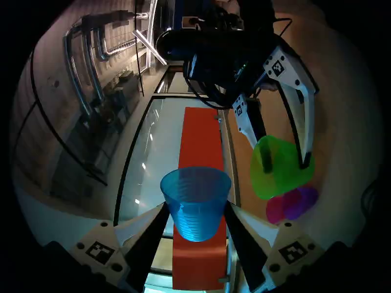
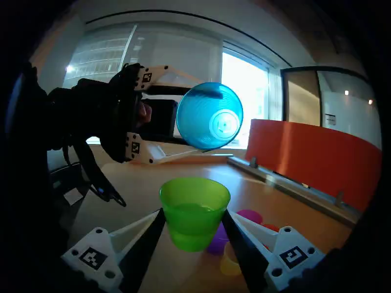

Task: Pour water

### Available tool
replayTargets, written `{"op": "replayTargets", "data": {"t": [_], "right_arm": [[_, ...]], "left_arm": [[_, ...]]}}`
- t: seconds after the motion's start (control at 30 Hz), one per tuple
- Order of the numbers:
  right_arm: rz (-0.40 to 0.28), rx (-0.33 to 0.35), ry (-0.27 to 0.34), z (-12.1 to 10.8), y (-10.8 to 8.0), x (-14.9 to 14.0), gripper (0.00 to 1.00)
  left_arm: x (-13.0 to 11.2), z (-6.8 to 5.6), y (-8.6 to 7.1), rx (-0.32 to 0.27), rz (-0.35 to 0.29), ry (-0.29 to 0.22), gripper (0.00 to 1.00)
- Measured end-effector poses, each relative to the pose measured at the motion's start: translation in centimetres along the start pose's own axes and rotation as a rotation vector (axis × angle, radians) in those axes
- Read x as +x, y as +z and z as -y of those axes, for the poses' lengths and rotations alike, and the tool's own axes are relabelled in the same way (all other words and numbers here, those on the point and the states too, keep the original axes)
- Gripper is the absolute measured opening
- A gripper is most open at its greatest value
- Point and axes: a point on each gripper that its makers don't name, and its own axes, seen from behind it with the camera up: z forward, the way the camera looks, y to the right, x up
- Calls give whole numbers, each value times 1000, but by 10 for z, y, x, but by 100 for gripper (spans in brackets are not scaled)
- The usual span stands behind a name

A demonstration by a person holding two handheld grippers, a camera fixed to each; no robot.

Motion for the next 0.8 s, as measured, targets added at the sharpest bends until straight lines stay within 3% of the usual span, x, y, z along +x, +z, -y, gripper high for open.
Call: {"op": "replayTargets", "data": {"t": [0.57, 0.8], "right_arm": [[-2, -1, -7, 1, -2, 3, 85], [-3, -4, -11, 2, -2, 5, 85]], "left_arm": [[-11, -2, 0, 8, 9, -136, 78], [-15, -5, 2, 3, 12, -169, 79]]}}
